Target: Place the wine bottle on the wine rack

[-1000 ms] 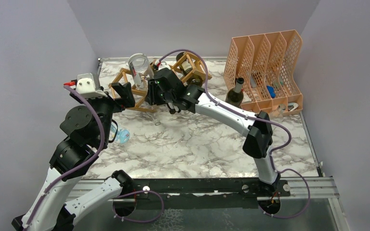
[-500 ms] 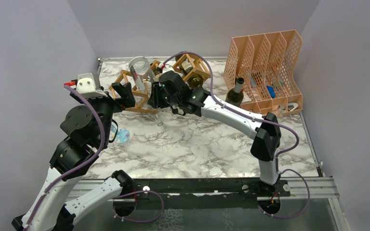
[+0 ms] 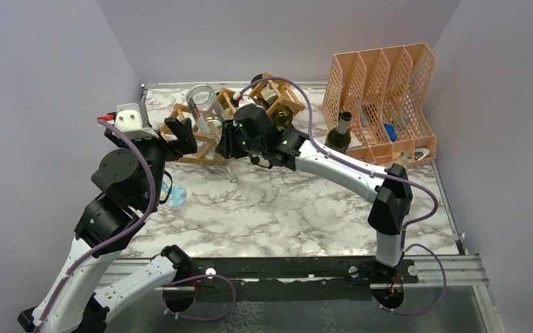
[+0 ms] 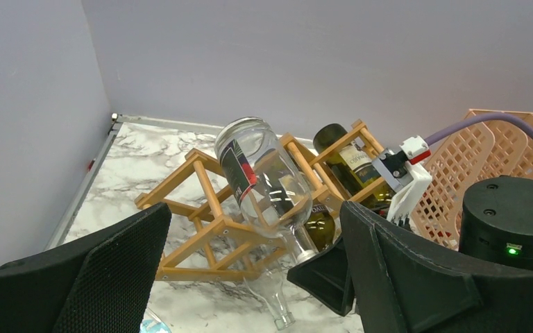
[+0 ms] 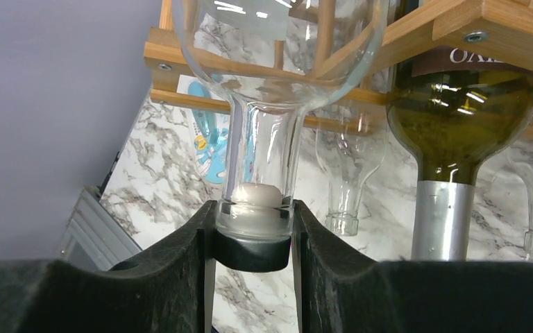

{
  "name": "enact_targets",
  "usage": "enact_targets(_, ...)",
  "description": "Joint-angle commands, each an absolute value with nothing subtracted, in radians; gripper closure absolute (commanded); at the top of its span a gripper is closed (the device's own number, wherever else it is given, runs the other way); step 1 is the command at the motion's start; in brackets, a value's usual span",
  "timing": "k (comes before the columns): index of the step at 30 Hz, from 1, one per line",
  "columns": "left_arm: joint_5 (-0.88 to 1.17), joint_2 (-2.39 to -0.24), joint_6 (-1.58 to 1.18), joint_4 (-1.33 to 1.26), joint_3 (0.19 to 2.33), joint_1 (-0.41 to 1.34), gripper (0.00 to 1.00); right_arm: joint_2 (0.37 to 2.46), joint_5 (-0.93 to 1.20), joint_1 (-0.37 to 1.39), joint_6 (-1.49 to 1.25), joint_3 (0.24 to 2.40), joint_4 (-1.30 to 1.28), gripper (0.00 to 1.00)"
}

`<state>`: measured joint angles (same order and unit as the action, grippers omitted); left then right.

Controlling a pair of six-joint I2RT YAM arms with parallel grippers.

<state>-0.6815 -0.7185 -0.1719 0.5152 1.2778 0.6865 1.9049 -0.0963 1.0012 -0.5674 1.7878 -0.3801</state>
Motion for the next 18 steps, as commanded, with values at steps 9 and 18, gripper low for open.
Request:
enact_targets(9, -0.679, -0.717, -0.178, 0.513, 1.275, 0.683, 0.03, 1.843, 0.004, 1.015, -0.658, 1.759, -0.369, 0.7)
enact_targets(18, -0.677, -0.713, -0.176, 0.516, 1.275, 0.683, 0.03, 1.797, -0.068, 1.015, -0.629, 1.697, -0.329, 0.27)
